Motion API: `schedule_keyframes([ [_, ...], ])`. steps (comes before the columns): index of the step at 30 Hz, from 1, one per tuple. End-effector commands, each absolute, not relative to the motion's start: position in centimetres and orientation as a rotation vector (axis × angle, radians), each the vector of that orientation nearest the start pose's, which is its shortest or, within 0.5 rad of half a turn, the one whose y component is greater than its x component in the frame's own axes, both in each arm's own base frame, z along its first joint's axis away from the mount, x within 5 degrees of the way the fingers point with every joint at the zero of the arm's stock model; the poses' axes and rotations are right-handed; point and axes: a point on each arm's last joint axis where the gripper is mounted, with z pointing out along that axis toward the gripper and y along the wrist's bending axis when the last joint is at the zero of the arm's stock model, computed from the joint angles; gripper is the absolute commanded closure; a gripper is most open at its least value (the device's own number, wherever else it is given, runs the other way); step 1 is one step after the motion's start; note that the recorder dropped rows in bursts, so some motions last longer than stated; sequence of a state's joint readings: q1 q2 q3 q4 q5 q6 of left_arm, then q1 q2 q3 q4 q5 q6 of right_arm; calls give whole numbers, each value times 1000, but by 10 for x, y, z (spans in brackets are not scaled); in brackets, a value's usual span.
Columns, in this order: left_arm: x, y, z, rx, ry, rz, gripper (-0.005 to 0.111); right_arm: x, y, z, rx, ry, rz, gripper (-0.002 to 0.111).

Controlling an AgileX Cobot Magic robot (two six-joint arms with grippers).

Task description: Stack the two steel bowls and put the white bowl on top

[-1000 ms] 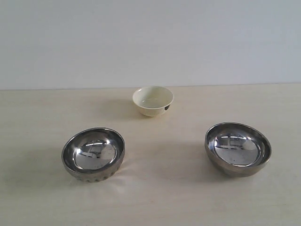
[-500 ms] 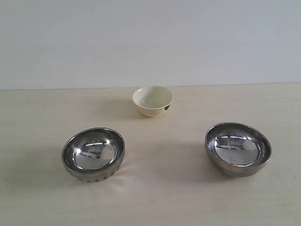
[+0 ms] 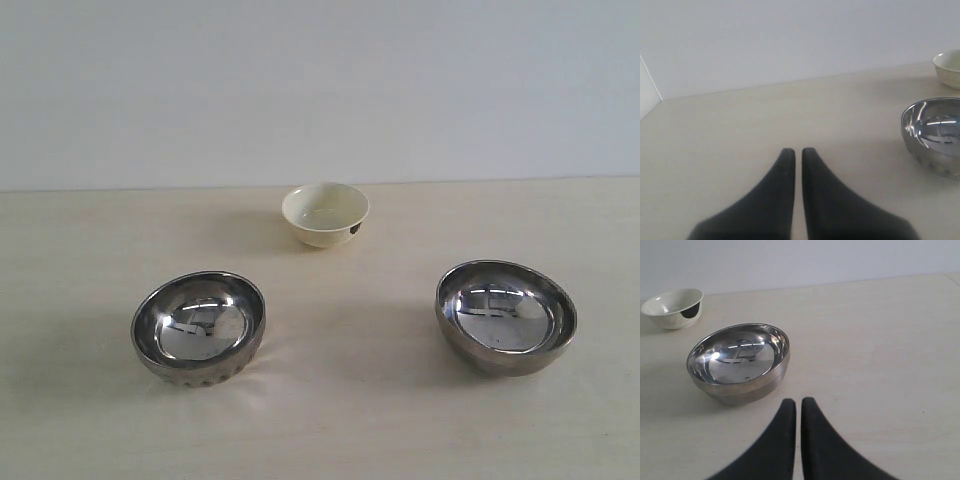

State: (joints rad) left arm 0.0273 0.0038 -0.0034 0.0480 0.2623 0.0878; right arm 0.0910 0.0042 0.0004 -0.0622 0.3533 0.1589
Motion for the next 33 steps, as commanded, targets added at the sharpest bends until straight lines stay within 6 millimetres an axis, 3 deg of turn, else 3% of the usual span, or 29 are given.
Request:
schedule_keyframes([
  [1, 55, 3, 190, 69, 1737, 118, 103, 53, 3, 182, 21, 1825, 112, 108],
  [17, 55, 3, 190, 69, 1737, 118, 103, 53, 3, 182, 21, 1825, 112, 108],
  [23, 55, 3, 190, 69, 1737, 118, 103, 53, 7, 182, 193, 1829, 303, 108],
  [26, 55, 3, 190, 69, 1737, 118, 103, 53, 11, 183, 449, 1802, 562, 108],
  [33, 55, 3, 190, 69, 1737, 118, 103, 54, 10, 189, 472, 1722, 599, 108],
])
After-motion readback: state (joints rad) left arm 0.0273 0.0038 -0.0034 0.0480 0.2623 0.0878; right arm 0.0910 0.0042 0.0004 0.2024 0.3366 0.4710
